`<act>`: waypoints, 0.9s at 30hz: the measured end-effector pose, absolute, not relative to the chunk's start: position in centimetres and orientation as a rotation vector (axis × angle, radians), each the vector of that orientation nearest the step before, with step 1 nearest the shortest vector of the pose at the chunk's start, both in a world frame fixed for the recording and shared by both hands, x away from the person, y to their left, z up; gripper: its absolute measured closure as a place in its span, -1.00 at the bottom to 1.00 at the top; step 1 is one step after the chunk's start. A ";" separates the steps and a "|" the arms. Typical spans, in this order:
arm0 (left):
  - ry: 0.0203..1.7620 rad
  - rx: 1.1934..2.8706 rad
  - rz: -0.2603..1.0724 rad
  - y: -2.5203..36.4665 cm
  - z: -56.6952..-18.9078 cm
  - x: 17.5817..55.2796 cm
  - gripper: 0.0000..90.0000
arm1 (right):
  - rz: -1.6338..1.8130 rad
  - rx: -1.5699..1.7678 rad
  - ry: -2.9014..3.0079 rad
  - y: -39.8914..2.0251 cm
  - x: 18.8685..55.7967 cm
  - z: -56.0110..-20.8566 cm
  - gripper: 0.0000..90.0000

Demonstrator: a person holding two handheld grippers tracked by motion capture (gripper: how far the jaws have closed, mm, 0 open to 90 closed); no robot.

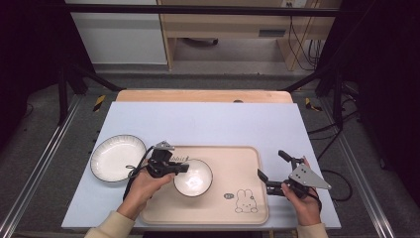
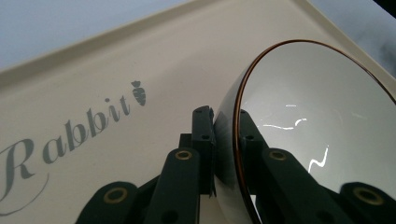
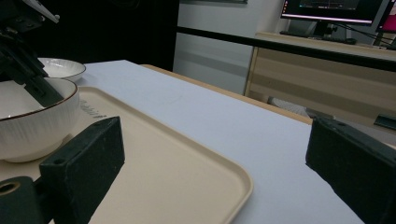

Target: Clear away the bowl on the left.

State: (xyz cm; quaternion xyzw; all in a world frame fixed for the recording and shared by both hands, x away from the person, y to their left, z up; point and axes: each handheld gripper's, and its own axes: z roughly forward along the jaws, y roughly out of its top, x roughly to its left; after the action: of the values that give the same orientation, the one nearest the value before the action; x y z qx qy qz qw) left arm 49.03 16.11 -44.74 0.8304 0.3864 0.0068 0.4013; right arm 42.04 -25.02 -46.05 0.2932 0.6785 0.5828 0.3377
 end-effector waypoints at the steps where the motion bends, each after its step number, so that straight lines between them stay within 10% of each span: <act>1: 0.975 2.102 0.008 16.0 -44.8 49.0 0.82 | 1.518 0.764 1.769 -25.0 42.0 -46.1 -0.90; 27: 1.002 2.084 -0.029 15.8 -45.2 49.2 0.80 | 1.510 0.770 1.779 -24.9 42.1 -46.1 -0.89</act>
State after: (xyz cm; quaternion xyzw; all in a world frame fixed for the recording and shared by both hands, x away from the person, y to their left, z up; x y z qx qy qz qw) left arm 49.23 15.76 -45.22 0.8249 0.3966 -0.0115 0.4026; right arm 42.07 -24.86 -46.11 0.2954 0.6819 0.5790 0.3354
